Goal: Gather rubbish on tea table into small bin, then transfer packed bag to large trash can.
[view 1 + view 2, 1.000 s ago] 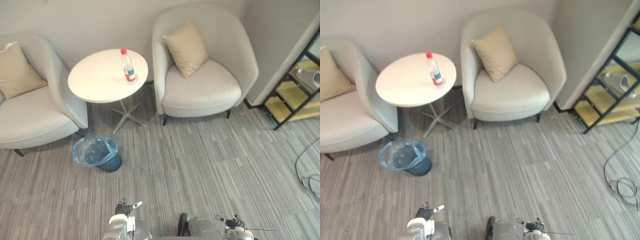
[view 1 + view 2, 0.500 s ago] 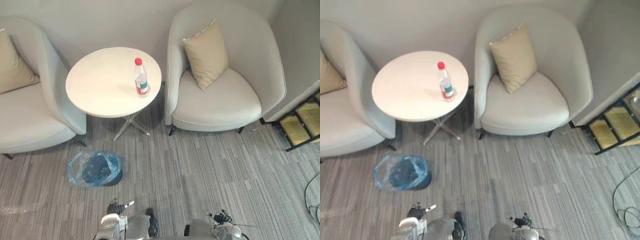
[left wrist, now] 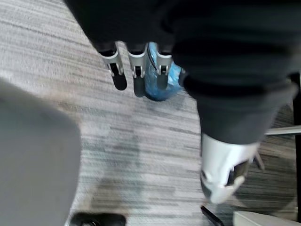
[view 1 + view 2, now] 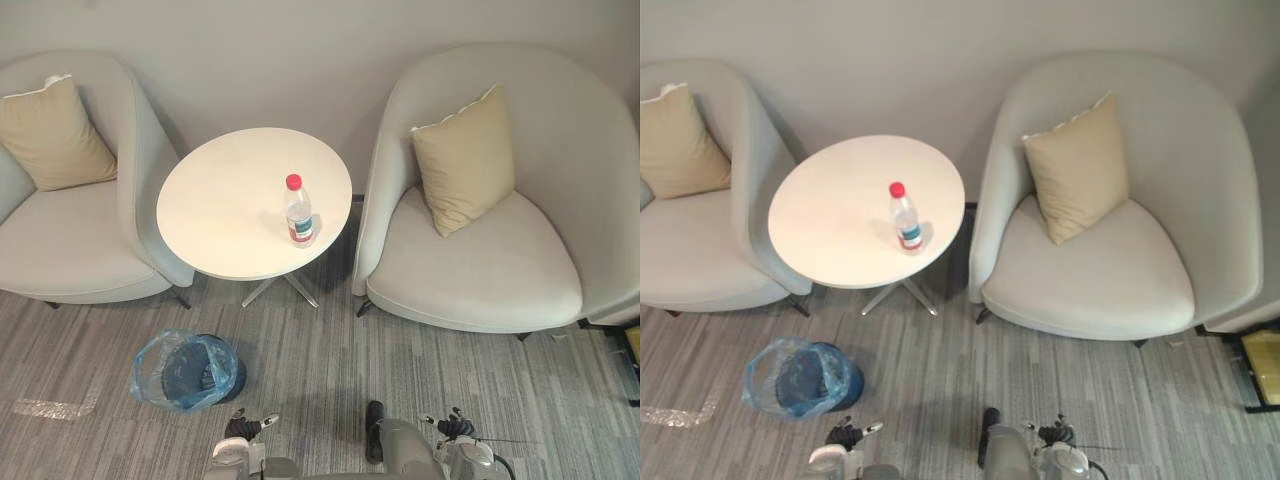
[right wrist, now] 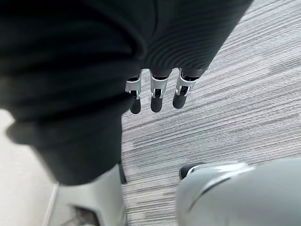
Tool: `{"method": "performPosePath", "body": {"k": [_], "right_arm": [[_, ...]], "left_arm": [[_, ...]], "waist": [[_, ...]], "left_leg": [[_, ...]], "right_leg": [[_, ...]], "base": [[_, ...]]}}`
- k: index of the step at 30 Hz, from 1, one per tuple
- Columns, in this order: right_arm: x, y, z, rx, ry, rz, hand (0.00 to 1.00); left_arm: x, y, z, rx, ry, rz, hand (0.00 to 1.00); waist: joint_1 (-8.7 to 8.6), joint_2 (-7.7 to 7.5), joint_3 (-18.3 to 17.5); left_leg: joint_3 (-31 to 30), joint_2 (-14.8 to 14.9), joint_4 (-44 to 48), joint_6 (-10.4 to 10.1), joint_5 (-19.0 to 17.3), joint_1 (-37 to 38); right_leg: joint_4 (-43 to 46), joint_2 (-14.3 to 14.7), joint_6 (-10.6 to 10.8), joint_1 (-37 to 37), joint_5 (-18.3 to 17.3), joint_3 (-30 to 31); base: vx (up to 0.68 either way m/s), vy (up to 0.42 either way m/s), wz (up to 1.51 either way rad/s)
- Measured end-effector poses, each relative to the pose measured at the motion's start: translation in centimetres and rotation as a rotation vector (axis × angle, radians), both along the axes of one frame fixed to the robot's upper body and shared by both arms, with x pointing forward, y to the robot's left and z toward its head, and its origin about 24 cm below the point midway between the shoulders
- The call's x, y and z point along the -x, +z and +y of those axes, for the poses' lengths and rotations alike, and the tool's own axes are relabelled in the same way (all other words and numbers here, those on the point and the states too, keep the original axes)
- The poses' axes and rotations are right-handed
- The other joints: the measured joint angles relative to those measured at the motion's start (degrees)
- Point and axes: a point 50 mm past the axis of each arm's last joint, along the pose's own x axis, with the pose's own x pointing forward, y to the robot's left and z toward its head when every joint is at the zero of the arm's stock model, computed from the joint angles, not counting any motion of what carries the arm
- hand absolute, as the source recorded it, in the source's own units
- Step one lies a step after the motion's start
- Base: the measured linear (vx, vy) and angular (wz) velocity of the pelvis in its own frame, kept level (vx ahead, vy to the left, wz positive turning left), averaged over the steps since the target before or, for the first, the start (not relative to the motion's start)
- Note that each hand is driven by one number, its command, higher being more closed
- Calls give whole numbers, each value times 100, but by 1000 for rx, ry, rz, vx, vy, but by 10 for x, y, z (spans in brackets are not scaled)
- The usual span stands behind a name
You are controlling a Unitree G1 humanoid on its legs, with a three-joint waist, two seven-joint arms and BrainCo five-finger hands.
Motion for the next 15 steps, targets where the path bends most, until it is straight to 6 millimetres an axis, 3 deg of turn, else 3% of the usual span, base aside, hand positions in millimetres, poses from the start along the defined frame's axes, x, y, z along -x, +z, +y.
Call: {"method": "performPosePath", "body": {"k": [1, 3, 6, 7, 8, 11, 14, 15], "right_arm": [[4, -1, 0, 0, -4, 5, 0], [6, -2, 3, -9, -7, 11, 0], [8, -3, 3, -9, -10, 18, 0], [8, -3, 2, -6, -13, 16, 0], [9, -3, 1, -2, -12, 26, 0], [12, -6, 11, -29, -11, 43, 0], [16, -9, 12, -34, -6, 65, 0], [15, -8, 12, -32, -2, 63, 0]], "left_arm": [[-2, 2, 2, -5, 3, -17, 0], [-6, 4, 1, -6, 0, -39, 0], [-8, 5, -1, -6, -11, -52, 0], [-9, 5, -1, -5, -16, -50, 0], [-10, 5, 0, -11, -24, -50, 0], [-4, 4, 13, -42, -30, -26, 0], [-3, 3, 16, -51, -33, -18, 0], [0, 2, 15, -48, -34, -4, 0]], "waist": [[64, -25, 21], [107, -14, 13], [134, -16, 11], [134, 32, -15], [182, -24, -28], [274, -281, -105], [269, -336, -116], [257, -329, -120]], "left_leg": [[217, 250, 762, 48, -56, -274], [598, 367, 1013, 148, -122, -587], [947, 116, -33, 200, -98, -1015], [1016, -23, -976, 240, 315, -1049], [1070, -176, -1310, 298, 584, -892], [1141, -438, -1552, 359, 609, -763], [1176, -602, -1612, 495, 513, -585], [1187, -734, -1820, 539, 366, -336]], "right_leg": [[-124, 27, -60, 294, -83, -138], [-310, 18, -62, 586, -132, -210], [-606, -135, 89, 783, -82, -276], [-605, -184, 214, 806, -123, -313], [-599, -257, 333, 856, -136, -231], [-1021, -385, 448, 1037, -22, -165], [-1041, -528, 517, 1199, -36, -150], [-579, -659, 617, 1104, -218, -99]], "base": [[191, -107, 33], [171, -57, 21], [158, 51, 14], [203, 133, 11], [260, 141, 15], [224, 103, 1], [204, 113, -1], [93, 95, -15]]}}
